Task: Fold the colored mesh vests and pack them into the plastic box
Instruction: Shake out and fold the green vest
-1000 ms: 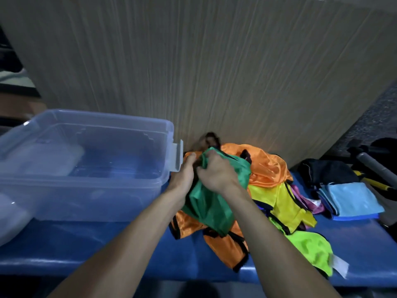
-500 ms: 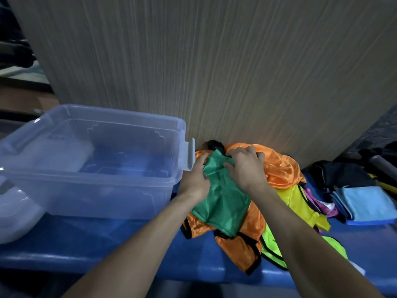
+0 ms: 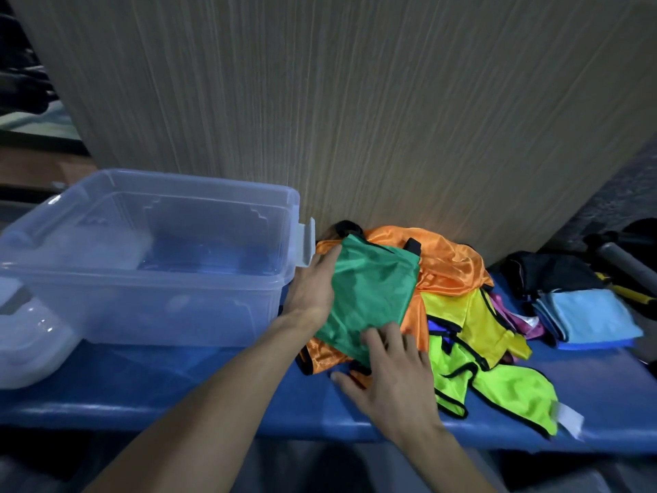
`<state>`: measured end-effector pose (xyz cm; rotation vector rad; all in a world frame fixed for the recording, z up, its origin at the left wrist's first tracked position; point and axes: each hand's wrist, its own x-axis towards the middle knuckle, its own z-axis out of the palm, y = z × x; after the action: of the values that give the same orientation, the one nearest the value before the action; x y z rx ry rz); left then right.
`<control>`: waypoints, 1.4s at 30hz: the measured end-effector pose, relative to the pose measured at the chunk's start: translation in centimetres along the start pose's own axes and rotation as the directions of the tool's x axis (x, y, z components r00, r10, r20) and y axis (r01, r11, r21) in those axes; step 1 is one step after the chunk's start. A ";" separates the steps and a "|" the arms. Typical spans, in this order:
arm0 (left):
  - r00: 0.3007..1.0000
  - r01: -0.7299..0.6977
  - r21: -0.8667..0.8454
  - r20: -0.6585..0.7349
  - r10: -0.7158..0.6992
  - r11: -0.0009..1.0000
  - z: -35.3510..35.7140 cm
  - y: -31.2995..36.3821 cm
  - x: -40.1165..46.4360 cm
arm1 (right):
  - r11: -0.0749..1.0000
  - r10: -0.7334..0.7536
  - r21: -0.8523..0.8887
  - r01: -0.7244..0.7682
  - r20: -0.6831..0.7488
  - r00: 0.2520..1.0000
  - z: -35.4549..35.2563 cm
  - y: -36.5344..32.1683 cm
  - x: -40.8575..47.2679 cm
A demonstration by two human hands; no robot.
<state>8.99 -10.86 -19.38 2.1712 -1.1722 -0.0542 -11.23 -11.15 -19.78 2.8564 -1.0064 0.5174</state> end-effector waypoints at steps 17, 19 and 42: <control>0.991 -0.136 0.166 0.033 0.132 0.977 -0.1 -0.2 -1.3 | 0.937 -0.001 0.345 0.048 -0.134 0.991 1.9 1.9 -0.4; 0.962 -0.245 0.234 -0.066 0.266 0.941 -0.8 0.2 -1.7 | 0.931 0.006 0.362 0.040 -0.127 0.992 2.0 1.9 -0.3; 0.816 -0.459 -0.013 0.389 0.428 0.888 -2.8 -1.7 -6.2 | 0.918 -0.170 0.356 0.175 -0.046 0.984 -2.6 2.7 2.9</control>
<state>7.49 -4.07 -19.84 1.9454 -1.9169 -0.2400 -11.51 -14.53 -16.48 3.2117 -0.7067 0.7752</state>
